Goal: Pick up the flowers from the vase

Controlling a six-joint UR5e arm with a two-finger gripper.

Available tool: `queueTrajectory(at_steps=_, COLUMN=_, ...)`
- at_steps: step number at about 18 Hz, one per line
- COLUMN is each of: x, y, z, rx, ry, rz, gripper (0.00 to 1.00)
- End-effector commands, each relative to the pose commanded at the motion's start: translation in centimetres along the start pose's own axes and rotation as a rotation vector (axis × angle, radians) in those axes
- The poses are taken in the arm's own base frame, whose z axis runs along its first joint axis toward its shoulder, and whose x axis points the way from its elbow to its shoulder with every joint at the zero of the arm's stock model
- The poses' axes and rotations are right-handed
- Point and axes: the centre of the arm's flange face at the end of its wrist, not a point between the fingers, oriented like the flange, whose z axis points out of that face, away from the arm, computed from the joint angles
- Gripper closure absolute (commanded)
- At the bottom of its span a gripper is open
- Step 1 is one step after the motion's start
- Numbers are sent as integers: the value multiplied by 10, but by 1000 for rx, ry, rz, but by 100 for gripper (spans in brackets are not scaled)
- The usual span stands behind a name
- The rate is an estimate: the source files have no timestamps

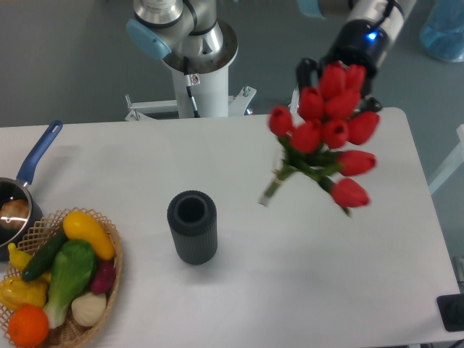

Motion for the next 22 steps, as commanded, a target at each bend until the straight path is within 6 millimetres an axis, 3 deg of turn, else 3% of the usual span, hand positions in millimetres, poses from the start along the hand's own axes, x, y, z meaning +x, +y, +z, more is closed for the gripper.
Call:
queueTrajectory(at_steps=2, x=-11, y=3, z=-3, rx=-61, ry=-58, rz=32, gripper=100)
queueTrajectory(at_steps=5, x=-27, y=21, z=8, rx=-206, ry=-136, rz=76, gripper=100)
queueTrajectory(at_steps=10, x=-21, y=38, z=46, rx=-427, ry=-205, rz=126, gripper=100)
queueTrajectory(at_steps=14, x=-23, y=50, z=98, rx=-716, ry=-277, rz=286, gripper=100)
queueTrajectory(at_steps=16, x=-28, y=61, z=112, rx=-792, ry=-298, rz=301, gripper=100)
queueTrajectory(at_steps=18, x=-32, y=48, z=117, rx=-838, ry=-333, rz=335, gripper=100)
queueTrajectory(at_steps=22, x=-34, y=46, z=130, rx=-1000, ry=-254, rz=364, gripper=100)
